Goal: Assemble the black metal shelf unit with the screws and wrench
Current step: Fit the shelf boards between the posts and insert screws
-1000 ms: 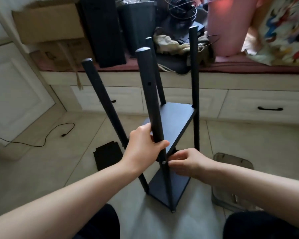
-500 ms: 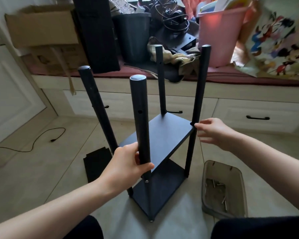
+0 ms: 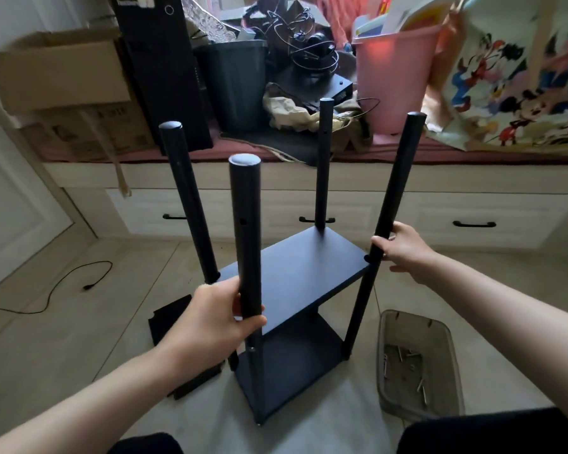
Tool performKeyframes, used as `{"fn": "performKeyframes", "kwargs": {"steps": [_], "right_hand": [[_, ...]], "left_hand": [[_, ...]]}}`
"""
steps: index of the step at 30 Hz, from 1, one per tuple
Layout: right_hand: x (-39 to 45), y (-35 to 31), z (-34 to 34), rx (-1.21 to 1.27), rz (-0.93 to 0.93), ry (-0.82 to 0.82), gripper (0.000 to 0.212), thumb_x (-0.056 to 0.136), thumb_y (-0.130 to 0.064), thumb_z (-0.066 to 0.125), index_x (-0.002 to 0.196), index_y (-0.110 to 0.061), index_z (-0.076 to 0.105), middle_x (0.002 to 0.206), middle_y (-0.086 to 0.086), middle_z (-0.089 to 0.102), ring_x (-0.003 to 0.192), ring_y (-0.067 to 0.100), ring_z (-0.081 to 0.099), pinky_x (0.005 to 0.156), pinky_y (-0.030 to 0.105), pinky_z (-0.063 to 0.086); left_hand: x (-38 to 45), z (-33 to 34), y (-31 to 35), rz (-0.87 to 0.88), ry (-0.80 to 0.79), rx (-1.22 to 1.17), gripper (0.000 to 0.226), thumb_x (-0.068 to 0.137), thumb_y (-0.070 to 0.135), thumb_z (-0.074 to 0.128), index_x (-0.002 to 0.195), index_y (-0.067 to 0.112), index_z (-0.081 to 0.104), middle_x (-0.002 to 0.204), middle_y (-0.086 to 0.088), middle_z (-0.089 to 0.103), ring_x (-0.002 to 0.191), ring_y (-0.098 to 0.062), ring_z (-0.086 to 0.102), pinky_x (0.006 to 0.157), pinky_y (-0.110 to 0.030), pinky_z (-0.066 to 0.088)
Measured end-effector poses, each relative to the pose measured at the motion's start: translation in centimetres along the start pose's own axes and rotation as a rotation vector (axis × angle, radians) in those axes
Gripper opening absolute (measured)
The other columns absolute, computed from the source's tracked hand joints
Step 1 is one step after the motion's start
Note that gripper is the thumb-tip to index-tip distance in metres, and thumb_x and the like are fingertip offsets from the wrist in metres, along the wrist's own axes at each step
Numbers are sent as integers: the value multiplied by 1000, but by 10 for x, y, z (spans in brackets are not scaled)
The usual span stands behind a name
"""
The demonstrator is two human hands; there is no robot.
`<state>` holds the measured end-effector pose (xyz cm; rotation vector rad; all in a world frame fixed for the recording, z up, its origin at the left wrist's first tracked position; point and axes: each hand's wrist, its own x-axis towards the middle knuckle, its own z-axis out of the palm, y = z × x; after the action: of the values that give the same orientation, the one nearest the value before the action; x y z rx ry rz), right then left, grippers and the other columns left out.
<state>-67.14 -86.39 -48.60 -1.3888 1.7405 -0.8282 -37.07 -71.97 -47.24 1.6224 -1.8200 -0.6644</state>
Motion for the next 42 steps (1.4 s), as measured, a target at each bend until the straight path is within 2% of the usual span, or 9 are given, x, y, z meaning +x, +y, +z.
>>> {"fn": "performKeyframes", "kwargs": {"steps": [5,8,13,18,25,28,32,37,42], "right_hand": [[-16,1,-14,-89,-85,-12,11,100,-25,54,110,-22,54,91,5,70,56,3,68,53,28,46],[-26,2,-18,-136,-113,-33,10,99,-24,55,109,-21,56,87,3,71,56,3,68,53,23,45],[-43,3,-18,-205,-179,-59,13,96,-22,60,108,-18,58,82,0,71,75,12,68,71,32,55],[-59,3,-10,-227,-196,-132,30,95,-23,61,123,-31,54,86,2,70,82,17,68,80,39,58],[-65,-7,-11,-274,-163,-232,34,98,-24,56,131,-28,50,94,7,70,88,24,69,76,43,61],[-65,-10,-14,-277,-139,-260,30,98,-25,56,128,-26,53,94,4,69,87,21,70,77,41,61],[-66,-14,-18,-285,-136,-266,30,98,-28,57,127,-24,53,98,5,68,88,19,69,78,40,61],[-68,-18,-25,-283,-226,-193,24,97,-34,57,119,-24,55,104,3,68,95,22,67,86,44,57],[-70,-17,-28,-278,-238,-174,21,97,-34,56,114,-22,58,103,0,67,97,20,65,89,44,55]], "left_hand": [[24,-22,-10,-66,97,-17,31,76,0,82,89,22,65,81,9,75,79,0,71,80,-25,56],[34,-28,-17,-57,124,46,40,79,2,82,92,32,59,87,12,73,83,2,70,83,-24,55],[46,-30,-30,-87,191,59,37,81,1,79,91,29,57,90,9,71,87,-7,70,84,-31,57],[51,-34,-46,-126,243,90,32,80,1,81,100,14,60,92,0,72,90,-16,71,84,-36,59],[54,-30,-52,-166,276,301,16,83,10,78,87,16,63,79,5,67,78,-11,65,63,-25,53],[56,-27,-44,-365,177,438,15,88,18,70,74,16,65,70,-4,67,68,-22,67,52,-33,53],[53,-10,-24,-589,-167,277,21,92,19,68,85,0,64,68,-14,74,57,-22,73,51,-32,60],[62,41,11,-149,-224,512,26,93,25,61,79,6,72,79,-9,73,75,-27,72,71,-40,61],[83,104,39,272,-235,650,26,96,29,57,119,18,65,116,-3,66,108,-25,59,85,-36,51]]}}
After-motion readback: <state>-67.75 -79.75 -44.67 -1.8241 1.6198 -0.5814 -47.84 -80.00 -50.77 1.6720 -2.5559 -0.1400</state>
